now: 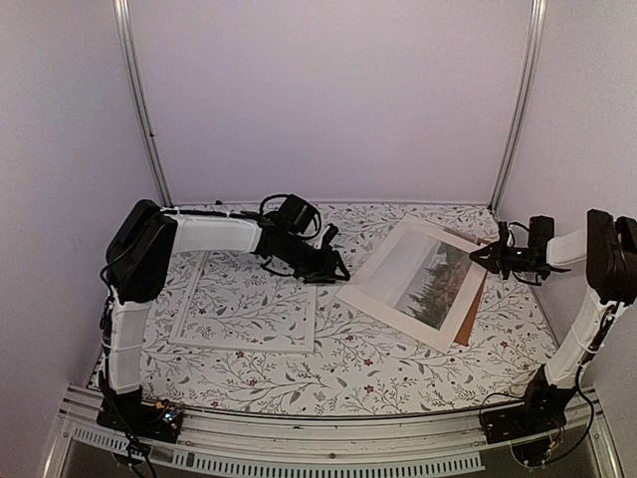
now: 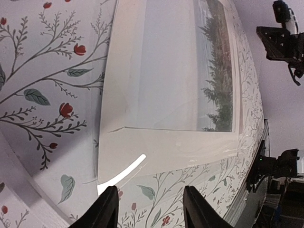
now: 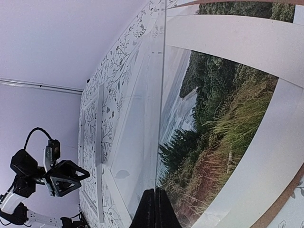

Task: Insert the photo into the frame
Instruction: Pick up the glass panel from the mat board, then pass from the right arm to the left

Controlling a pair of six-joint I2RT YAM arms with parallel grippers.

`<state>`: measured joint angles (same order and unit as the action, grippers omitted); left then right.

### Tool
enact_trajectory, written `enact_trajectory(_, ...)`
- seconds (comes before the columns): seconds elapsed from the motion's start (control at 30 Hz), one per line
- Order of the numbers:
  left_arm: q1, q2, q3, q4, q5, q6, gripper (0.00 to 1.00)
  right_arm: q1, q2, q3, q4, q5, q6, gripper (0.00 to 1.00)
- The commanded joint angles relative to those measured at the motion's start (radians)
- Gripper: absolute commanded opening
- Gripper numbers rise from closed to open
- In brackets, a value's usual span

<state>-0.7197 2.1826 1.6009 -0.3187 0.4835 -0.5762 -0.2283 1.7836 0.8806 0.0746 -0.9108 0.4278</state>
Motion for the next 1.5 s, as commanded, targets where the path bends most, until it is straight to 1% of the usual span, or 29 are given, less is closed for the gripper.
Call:
enact_trajectory(0.0, -0.014, -0.056, -0.034, 0.03, -0.019, 0.034, 0.52, 0.006, -0.03, 0.035, -0.016, -0.001, -0.029, 0.0)
enact_trajectory(0.17, -0.012, -0.115, -0.064, 0.06, -0.076, 0.123, 0.63, 0.016, -0.093, 0.055, -0.035, -0.053, -0.035, 0.0)
enact_trajectory(0.27, -0.007, -0.151, -0.07, 0.082, -0.095, 0.183, 0.67, 0.024, -0.142, 0.086, -0.072, -0.095, -0.05, 0.0)
enact_trajectory(0.43, 0.022, -0.199, -0.088, 0.144, -0.068, 0.261, 0.71, 0.041, -0.241, 0.158, -0.204, -0.163, -0.107, 0.0)
enact_trajectory(0.63, 0.099, -0.21, -0.102, 0.228, 0.045, 0.276, 0.73, 0.105, -0.307, 0.156, -0.137, -0.299, -0.082, 0.0)
enact_trajectory(0.8, 0.135, -0.194, -0.104, 0.269, 0.127, 0.313, 0.75, 0.167, -0.335, 0.191, -0.129, -0.344, -0.067, 0.0)
enact_trajectory(0.97, 0.14, -0.182, -0.131, 0.377, 0.171, 0.308, 0.78, 0.216, -0.363, 0.243, -0.125, -0.373, -0.031, 0.0)
enact_trajectory(1.03, 0.14, -0.177, -0.141, 0.415, 0.181, 0.305, 0.79, 0.221, -0.371, 0.255, -0.097, -0.392, -0.004, 0.0)
enact_trajectory(1.07, 0.14, -0.173, -0.144, 0.428, 0.184, 0.305, 0.8, 0.251, -0.378, 0.258, -0.086, -0.401, 0.009, 0.0)
enact_trajectory(1.1, 0.141, -0.167, -0.143, 0.439, 0.193, 0.305, 0.81, 0.261, -0.383, 0.261, -0.071, -0.409, 0.024, 0.0)
enact_trajectory(1.23, 0.143, -0.147, -0.131, 0.482, 0.241, 0.3, 0.91, 0.283, -0.398, 0.265, 0.012, -0.437, 0.106, 0.0)
enact_trajectory(1.47, 0.145, -0.13, -0.119, 0.528, 0.26, 0.29, 0.94, 0.307, -0.414, 0.308, 0.045, -0.456, 0.18, 0.0)
